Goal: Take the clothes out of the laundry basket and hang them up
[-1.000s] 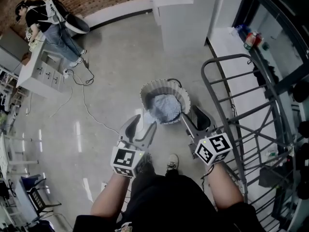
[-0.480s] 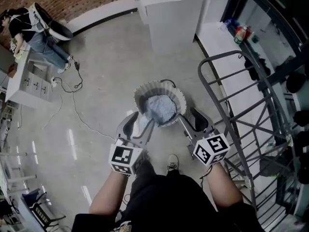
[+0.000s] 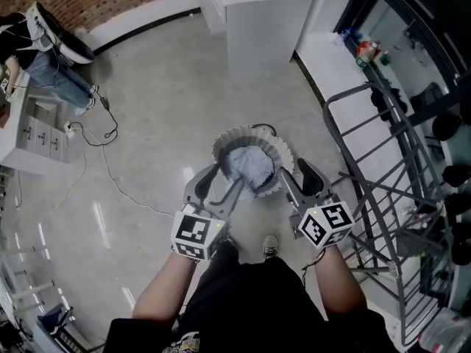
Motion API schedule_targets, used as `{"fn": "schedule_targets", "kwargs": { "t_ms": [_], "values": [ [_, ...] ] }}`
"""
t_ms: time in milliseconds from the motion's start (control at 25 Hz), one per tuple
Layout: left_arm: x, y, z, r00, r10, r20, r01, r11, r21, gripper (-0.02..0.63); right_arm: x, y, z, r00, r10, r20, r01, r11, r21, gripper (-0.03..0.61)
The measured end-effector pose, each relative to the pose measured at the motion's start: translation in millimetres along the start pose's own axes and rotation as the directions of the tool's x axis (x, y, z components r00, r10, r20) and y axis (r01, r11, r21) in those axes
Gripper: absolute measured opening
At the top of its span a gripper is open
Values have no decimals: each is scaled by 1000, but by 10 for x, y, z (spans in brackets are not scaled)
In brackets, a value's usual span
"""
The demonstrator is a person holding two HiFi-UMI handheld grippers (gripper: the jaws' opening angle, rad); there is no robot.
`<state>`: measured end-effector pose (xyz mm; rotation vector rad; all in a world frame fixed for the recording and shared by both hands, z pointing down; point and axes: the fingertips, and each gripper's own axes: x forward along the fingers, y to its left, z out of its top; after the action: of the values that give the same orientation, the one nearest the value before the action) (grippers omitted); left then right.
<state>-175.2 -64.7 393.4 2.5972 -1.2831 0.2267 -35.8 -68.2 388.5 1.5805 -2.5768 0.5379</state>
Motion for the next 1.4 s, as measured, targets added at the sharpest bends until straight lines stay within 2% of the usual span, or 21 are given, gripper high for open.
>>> {"fn": "schedule_targets", "kwargs": {
  "t_ms": [240, 520, 680, 840, 1040, 1400],
  "values": [
    [-5, 425, 26, 998, -59, -14, 59, 998, 4, 229, 390, 268, 74, 999, -43, 13, 43, 999, -2, 239],
    [89, 671, 57, 996, -86, -11, 86, 996, -2, 229, 589, 330, 111, 997, -71, 6, 71, 997, -18, 242],
    [265, 692, 59, 995, -97, -4, 96, 995, -6, 227, 679, 167, 90, 998, -68, -12, 67, 997, -44, 246],
    [459, 745, -9, 997, -74, 0, 74, 997, -22, 227, 830, -47, -25, 998, -41, -54, 38, 997, -64, 249],
    [756, 764, -273, 998, -22, -55, 19, 998, -53, 227, 1059, -383, -259, 993, 13, -115, -21, 997, -72, 255],
    [1327, 780, -840, 992, 48, -117, -54, 997, -53, 227, 1533, -1040, -845, 976, 83, -199, -96, 994, -56, 256]
  ]
}}
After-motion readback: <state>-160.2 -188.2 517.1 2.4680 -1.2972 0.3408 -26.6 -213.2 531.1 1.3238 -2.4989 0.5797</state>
